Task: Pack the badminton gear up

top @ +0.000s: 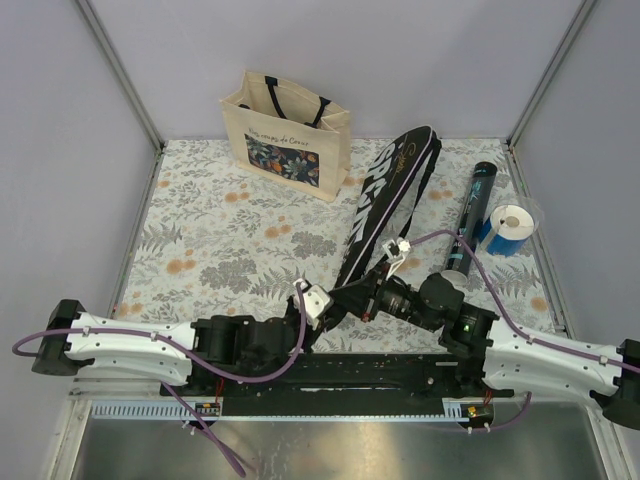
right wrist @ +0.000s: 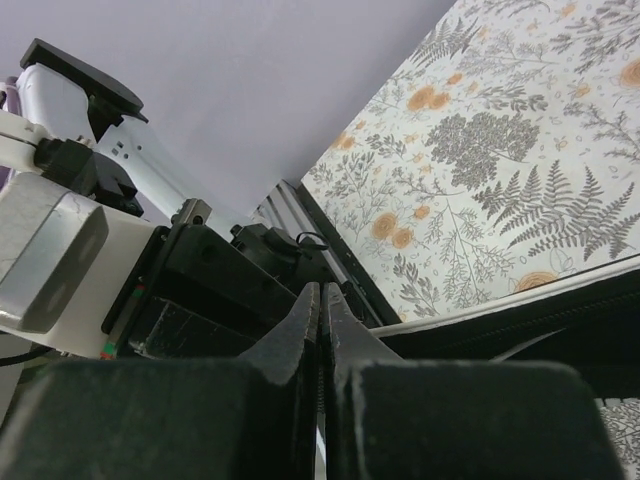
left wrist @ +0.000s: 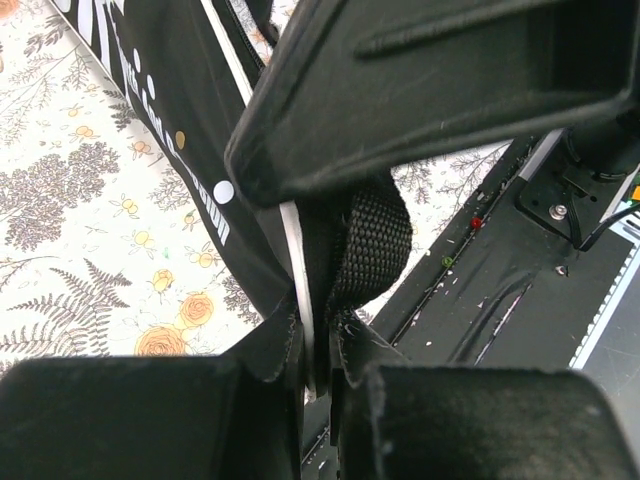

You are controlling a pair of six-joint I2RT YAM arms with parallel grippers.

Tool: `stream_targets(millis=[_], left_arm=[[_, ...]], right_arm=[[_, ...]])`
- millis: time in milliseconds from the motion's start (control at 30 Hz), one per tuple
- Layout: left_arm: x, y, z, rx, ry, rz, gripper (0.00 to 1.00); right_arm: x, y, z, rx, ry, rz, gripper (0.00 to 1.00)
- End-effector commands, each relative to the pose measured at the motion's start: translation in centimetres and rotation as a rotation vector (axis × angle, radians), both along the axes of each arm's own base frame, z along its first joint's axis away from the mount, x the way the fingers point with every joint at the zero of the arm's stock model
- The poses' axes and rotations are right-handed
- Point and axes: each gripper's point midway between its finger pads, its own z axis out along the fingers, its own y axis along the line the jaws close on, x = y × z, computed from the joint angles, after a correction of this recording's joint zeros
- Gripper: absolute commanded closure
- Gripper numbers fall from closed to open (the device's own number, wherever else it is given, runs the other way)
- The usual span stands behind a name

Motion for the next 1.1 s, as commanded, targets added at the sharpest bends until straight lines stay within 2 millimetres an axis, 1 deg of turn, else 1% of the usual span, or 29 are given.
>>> stream_targets(millis=[0, 33, 67, 100, 167, 233, 267, 333, 400, 533, 633, 800, 967, 1067], left_arm=[[0.9, -1.4, 4.1, -0.123, -0.027, 0.022, 1.0], [0.9, -1.4, 4.3, -0.125, -0.028, 0.023, 0.97], [0.9, -1.4, 4.5, -0.133, -0.026, 0.024, 0.92], [0.9, -1.4, 4.6, -0.141, -0.02, 0.025, 0.81], [0.4, -1.3, 4.4, -0.149, -0.003, 0.002, 0.62], [0.0, -1.1, 3.9, -0.16, 0.013, -0.017, 0.47], [-0.2, -1.1, 3.6, -0.161, 0.022, -0.031, 0.43], [-0.7, -1.0, 3.2, -0.17, 0.038, -0.051, 0.38], [-0.9, -0.8, 2.5, -0.165, 0.049, -0.062, 0.36], [-0.6, -0.3, 1.0, -0.135, 0.042, -0.04, 0.36], [-0.6, -0.2, 0.4, -0.101, 0.004, -0.064, 0.36], [-1.0, -0.3, -0.5, 0.012, -0.058, -0.148, 0.36], [-0.7, -0.3, -1.7, 0.105, -0.106, -0.169, 0.34], [-0.7, -0.3, -1.8, 0.118, -0.129, -0.188, 0.34]], right_arm=[[-2.9, 1.8, 4.6, 0.19, 0.016, 0.144, 1.0], [-2.8, 1.8, 4.5, 0.188, 0.017, 0.135, 1.0], [-2.4, 1.7, 4.4, 0.19, 0.022, 0.112, 1.0], [-2.0, 1.4, 4.5, 0.195, 0.02, 0.083, 1.0], [-0.7, 0.4, 5.0, 0.195, 0.008, -0.001, 1.0], [0.1, -0.6, 5.7, 0.19, -0.025, -0.065, 1.0], [0.5, -1.0, 5.8, 0.19, -0.029, -0.092, 1.0], [1.0, -1.5, 6.2, 0.188, -0.038, -0.13, 1.0], [1.3, -1.8, 6.4, 0.189, -0.042, -0.149, 1.0], [1.3, -2.0, 7.0, 0.2, -0.047, -0.152, 1.0], [1.3, -2.2, 7.0, 0.191, -0.047, -0.157, 1.0], [1.3, -3.0, 7.4, 0.198, -0.047, -0.174, 1.0], [1.2, -3.4, 7.8, 0.208, -0.048, -0.178, 1.0], [1.1, -3.6, 7.7, 0.211, -0.044, -0.179, 1.0]])
